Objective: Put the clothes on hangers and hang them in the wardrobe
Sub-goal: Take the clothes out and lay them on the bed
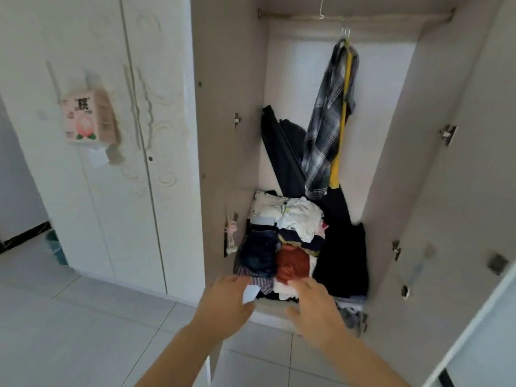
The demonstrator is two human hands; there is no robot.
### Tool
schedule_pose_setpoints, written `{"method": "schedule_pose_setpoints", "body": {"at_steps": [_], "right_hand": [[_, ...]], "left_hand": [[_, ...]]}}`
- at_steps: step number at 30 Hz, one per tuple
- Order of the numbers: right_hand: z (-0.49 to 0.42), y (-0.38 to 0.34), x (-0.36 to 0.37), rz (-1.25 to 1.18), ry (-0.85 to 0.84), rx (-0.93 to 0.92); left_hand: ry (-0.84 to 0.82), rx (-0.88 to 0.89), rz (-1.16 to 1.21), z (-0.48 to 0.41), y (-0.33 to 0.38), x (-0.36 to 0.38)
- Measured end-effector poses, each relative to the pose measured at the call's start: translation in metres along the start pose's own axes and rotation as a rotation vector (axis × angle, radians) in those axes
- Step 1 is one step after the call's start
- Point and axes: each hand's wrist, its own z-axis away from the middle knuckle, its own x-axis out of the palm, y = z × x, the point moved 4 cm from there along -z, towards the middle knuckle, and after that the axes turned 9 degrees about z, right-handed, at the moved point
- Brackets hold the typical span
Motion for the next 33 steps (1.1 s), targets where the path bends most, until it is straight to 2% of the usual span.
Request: {"method": "schedule_pose_setpoints", "body": {"at_steps": [6, 18, 33], "right_hand": [[-0.101, 0.059, -0.053, 0.01, 0.191, 0.043], [-0.312, 0.149, -0.198, 0.085, 0.531, 0.04], [-0.554, 0.22, -0.328, 0.064, 0.828, -0.241]], "left_hand": [[0.137, 0.14, -0.046, -0.143, 0.038, -0.029], [0.338, 0.359, 0.025, -0.4, 0.099, -0.123], [0.645, 0.342, 0.056, -0.62, 0.162, -0.206]]}}
